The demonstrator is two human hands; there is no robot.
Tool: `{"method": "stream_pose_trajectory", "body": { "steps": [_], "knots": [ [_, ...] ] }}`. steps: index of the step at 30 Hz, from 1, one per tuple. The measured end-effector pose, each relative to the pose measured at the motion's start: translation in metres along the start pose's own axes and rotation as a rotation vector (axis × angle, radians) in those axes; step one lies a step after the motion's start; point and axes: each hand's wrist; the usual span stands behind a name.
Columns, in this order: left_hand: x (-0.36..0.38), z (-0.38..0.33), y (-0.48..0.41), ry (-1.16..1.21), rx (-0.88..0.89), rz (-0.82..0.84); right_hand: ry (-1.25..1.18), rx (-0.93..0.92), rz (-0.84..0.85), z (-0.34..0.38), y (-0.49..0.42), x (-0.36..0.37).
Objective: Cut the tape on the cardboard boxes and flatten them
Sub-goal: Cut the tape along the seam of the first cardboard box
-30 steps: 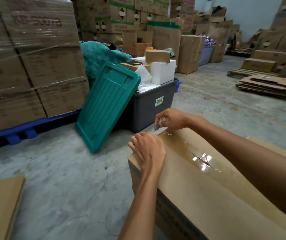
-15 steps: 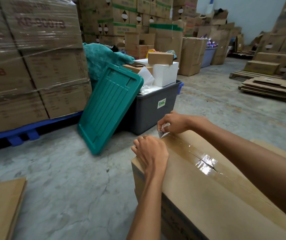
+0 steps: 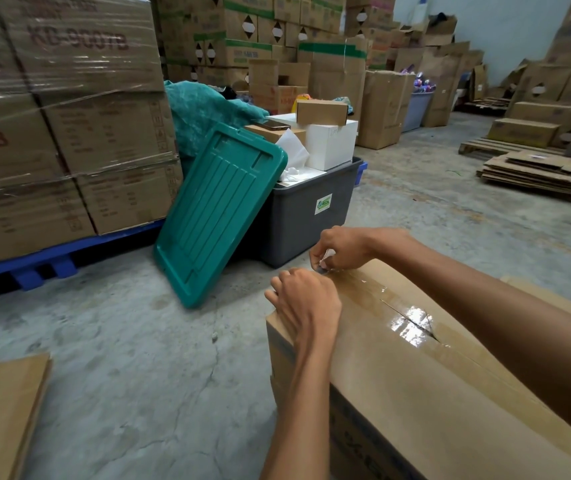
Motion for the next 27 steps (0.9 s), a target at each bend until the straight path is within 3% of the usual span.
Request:
{"method": "stream_pose_trajectory", "body": {
  "steps": [17,27],
  "knots": [
    [0.005,-0.001,-0.001,-0.064,0.064,0.037,0.097,-0.052,-0.195,-0.024,0.007,0.003],
    [0.0,0.001,0.001,-0.096,0.157,0.083,0.279,-0.097,-0.354,-0.024,0.013,0.007]
  ]
}}
Point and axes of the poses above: each hand's wrist, its own y-axis away from the middle knuckle, its own x-axis out of the palm, z = x × y, and after that the axes turned 15 degrees about x, right-handed
